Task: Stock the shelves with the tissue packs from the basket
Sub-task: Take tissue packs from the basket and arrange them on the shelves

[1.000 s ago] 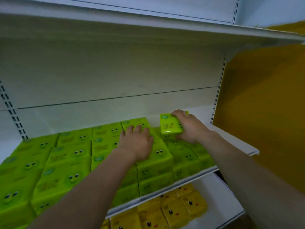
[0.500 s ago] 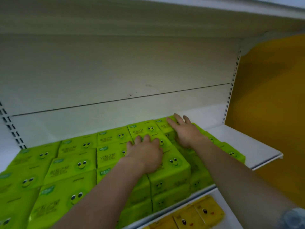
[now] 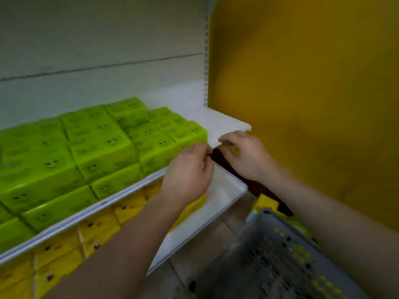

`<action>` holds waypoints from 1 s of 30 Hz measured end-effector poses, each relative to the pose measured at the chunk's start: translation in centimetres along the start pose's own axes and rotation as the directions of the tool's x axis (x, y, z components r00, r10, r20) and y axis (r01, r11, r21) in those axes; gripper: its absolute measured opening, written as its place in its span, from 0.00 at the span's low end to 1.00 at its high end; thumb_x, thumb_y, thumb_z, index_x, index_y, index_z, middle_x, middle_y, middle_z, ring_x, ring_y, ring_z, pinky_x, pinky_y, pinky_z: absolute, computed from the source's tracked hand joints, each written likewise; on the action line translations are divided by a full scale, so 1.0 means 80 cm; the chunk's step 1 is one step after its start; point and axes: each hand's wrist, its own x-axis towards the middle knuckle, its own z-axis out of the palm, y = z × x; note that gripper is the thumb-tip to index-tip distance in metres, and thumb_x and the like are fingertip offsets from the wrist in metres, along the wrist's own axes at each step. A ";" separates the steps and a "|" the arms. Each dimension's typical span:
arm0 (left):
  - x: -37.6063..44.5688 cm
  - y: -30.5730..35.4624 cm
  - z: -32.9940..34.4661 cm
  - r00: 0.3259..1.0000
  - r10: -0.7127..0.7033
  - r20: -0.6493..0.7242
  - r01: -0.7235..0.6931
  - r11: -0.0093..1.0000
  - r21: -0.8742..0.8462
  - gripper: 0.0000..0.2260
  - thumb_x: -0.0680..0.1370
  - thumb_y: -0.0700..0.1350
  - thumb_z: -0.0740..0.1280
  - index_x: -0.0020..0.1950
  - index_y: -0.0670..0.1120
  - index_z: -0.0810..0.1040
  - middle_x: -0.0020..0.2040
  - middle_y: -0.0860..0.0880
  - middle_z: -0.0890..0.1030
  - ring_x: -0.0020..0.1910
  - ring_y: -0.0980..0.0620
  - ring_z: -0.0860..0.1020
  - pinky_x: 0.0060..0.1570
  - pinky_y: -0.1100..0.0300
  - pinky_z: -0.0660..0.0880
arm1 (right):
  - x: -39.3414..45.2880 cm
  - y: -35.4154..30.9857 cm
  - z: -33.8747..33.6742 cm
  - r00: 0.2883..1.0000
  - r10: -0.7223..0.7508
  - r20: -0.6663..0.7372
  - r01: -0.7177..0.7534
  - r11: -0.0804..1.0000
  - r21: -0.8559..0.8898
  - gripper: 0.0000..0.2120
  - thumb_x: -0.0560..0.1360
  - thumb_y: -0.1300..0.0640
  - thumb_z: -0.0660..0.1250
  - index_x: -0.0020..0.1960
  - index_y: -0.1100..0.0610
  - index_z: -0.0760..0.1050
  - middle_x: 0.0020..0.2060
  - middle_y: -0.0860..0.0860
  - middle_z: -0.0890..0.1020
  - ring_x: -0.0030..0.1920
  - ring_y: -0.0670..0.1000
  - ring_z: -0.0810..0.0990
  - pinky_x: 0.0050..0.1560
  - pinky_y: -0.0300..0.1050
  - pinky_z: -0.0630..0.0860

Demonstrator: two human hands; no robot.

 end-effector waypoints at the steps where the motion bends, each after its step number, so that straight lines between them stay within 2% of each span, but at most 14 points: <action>1: -0.014 0.010 0.019 0.999 -0.007 0.046 0.008 0.999 -0.034 0.07 0.78 0.45 0.63 0.54 0.49 0.77 0.47 0.48 0.82 0.47 0.47 0.80 0.46 0.54 0.75 | -0.029 0.014 -0.007 0.999 0.034 0.013 -0.034 0.999 0.000 0.11 0.75 0.58 0.67 0.57 0.56 0.80 0.51 0.54 0.83 0.51 0.56 0.82 0.51 0.50 0.78; 4: -0.071 0.046 0.100 0.966 -0.040 0.255 0.076 0.988 -0.133 0.08 0.78 0.47 0.62 0.55 0.51 0.76 0.46 0.49 0.83 0.46 0.47 0.80 0.45 0.55 0.75 | -0.147 0.073 -0.027 0.959 0.223 0.174 -0.217 0.975 -0.050 0.10 0.77 0.56 0.66 0.57 0.54 0.80 0.50 0.52 0.84 0.48 0.53 0.82 0.47 0.47 0.77; 7: -0.134 0.075 0.177 0.868 -0.054 0.493 0.162 0.971 -0.178 0.07 0.78 0.49 0.62 0.54 0.52 0.76 0.47 0.49 0.84 0.48 0.46 0.81 0.48 0.51 0.77 | -0.274 0.127 -0.030 0.862 0.383 0.333 -0.338 0.923 -0.185 0.07 0.76 0.54 0.64 0.53 0.51 0.78 0.46 0.51 0.84 0.46 0.54 0.81 0.43 0.47 0.74; 9: -0.175 0.094 0.218 0.786 -0.055 0.616 0.220 0.956 -0.196 0.08 0.79 0.48 0.64 0.57 0.51 0.77 0.49 0.50 0.84 0.50 0.49 0.81 0.52 0.55 0.76 | -0.350 0.153 -0.024 0.746 0.506 0.432 -0.414 0.861 -0.295 0.07 0.77 0.52 0.62 0.53 0.51 0.76 0.45 0.54 0.83 0.46 0.57 0.81 0.42 0.49 0.75; 12: -0.228 0.117 0.259 0.660 -0.055 0.749 0.324 0.920 -0.218 0.11 0.79 0.46 0.65 0.62 0.49 0.76 0.51 0.49 0.83 0.53 0.49 0.81 0.55 0.57 0.75 | -0.443 0.173 -0.011 0.486 0.644 0.591 -0.486 0.761 -0.431 0.13 0.80 0.49 0.59 0.62 0.52 0.71 0.45 0.54 0.79 0.45 0.57 0.79 0.42 0.49 0.75; 15: -0.262 0.131 0.280 0.552 -0.060 0.832 0.371 0.911 -0.180 0.14 0.80 0.48 0.64 0.66 0.49 0.74 0.52 0.50 0.82 0.54 0.50 0.79 0.57 0.57 0.74 | -0.507 0.184 0.002 0.306 0.748 0.589 -0.482 0.656 -0.582 0.27 0.79 0.45 0.62 0.74 0.55 0.61 0.62 0.59 0.74 0.59 0.60 0.76 0.54 0.50 0.74; 18: -0.278 0.139 0.286 0.511 -0.059 0.857 0.400 0.900 -0.177 0.15 0.80 0.48 0.63 0.67 0.49 0.73 0.52 0.51 0.81 0.54 0.52 0.79 0.56 0.60 0.73 | -0.542 0.192 0.020 0.214 0.823 0.527 -0.431 0.563 -0.705 0.34 0.80 0.50 0.63 0.79 0.55 0.50 0.73 0.60 0.63 0.71 0.64 0.65 0.64 0.59 0.69; 20: -0.282 0.141 0.289 0.482 -0.054 0.875 0.420 0.890 -0.177 0.15 0.80 0.49 0.63 0.67 0.50 0.72 0.51 0.53 0.81 0.53 0.53 0.78 0.55 0.59 0.73 | -0.556 0.196 0.034 0.190 0.859 0.475 -0.386 0.511 -0.768 0.33 0.79 0.55 0.62 0.78 0.57 0.49 0.73 0.61 0.64 0.71 0.65 0.63 0.66 0.61 0.67; 23: -0.286 0.139 0.291 0.456 -0.047 0.889 0.449 0.875 -0.184 0.13 0.81 0.50 0.62 0.65 0.51 0.73 0.51 0.53 0.80 0.52 0.54 0.78 0.55 0.58 0.75 | -0.562 0.197 0.043 0.242 0.866 0.437 -0.329 0.497 -0.803 0.30 0.76 0.51 0.65 0.74 0.56 0.60 0.69 0.58 0.70 0.69 0.62 0.65 0.67 0.59 0.66; 25: -0.288 0.134 0.294 0.470 -0.092 0.878 0.500 0.848 -0.179 0.11 0.81 0.50 0.63 0.62 0.50 0.74 0.52 0.52 0.81 0.53 0.53 0.78 0.55 0.60 0.73 | -0.558 0.188 0.037 0.360 0.831 0.424 -0.386 0.546 -0.743 0.32 0.72 0.42 0.67 0.72 0.52 0.64 0.66 0.54 0.72 0.68 0.60 0.68 0.66 0.57 0.66; 26: -0.287 0.130 0.295 0.481 -0.137 0.866 0.542 0.822 -0.171 0.10 0.81 0.50 0.63 0.60 0.49 0.75 0.53 0.50 0.81 0.54 0.51 0.79 0.56 0.60 0.74 | -0.555 0.179 0.032 0.469 0.788 0.399 -0.415 0.595 -0.688 0.33 0.69 0.41 0.68 0.71 0.51 0.65 0.64 0.52 0.72 0.66 0.60 0.69 0.63 0.57 0.68; 28: -0.282 0.126 0.298 0.461 -0.240 0.854 0.670 0.725 -0.159 0.13 0.81 0.55 0.62 0.57 0.47 0.76 0.53 0.47 0.82 0.54 0.47 0.79 0.59 0.53 0.75 | -0.544 0.158 0.022 0.728 0.616 0.302 -0.427 0.751 -0.503 0.29 0.66 0.49 0.67 0.66 0.53 0.69 0.61 0.53 0.71 0.62 0.62 0.72 0.58 0.58 0.72; 29: -0.279 0.125 0.297 0.421 -0.287 0.860 0.753 0.640 -0.155 0.14 0.81 0.58 0.61 0.56 0.48 0.76 0.53 0.45 0.82 0.53 0.45 0.80 0.58 0.48 0.76 | -0.538 0.146 0.018 0.838 0.498 0.222 -0.393 0.834 -0.387 0.27 0.65 0.53 0.67 0.63 0.54 0.70 0.61 0.54 0.71 0.62 0.63 0.72 0.58 0.59 0.73; 30: -0.274 0.125 0.294 0.369 -0.317 0.874 0.834 0.528 -0.161 0.15 0.80 0.60 0.60 0.55 0.50 0.75 0.52 0.44 0.82 0.52 0.44 0.81 0.56 0.46 0.78 | -0.532 0.135 0.015 0.912 0.387 0.138 -0.334 0.894 -0.298 0.23 0.67 0.57 0.67 0.62 0.55 0.70 0.63 0.56 0.70 0.64 0.64 0.71 0.60 0.60 0.72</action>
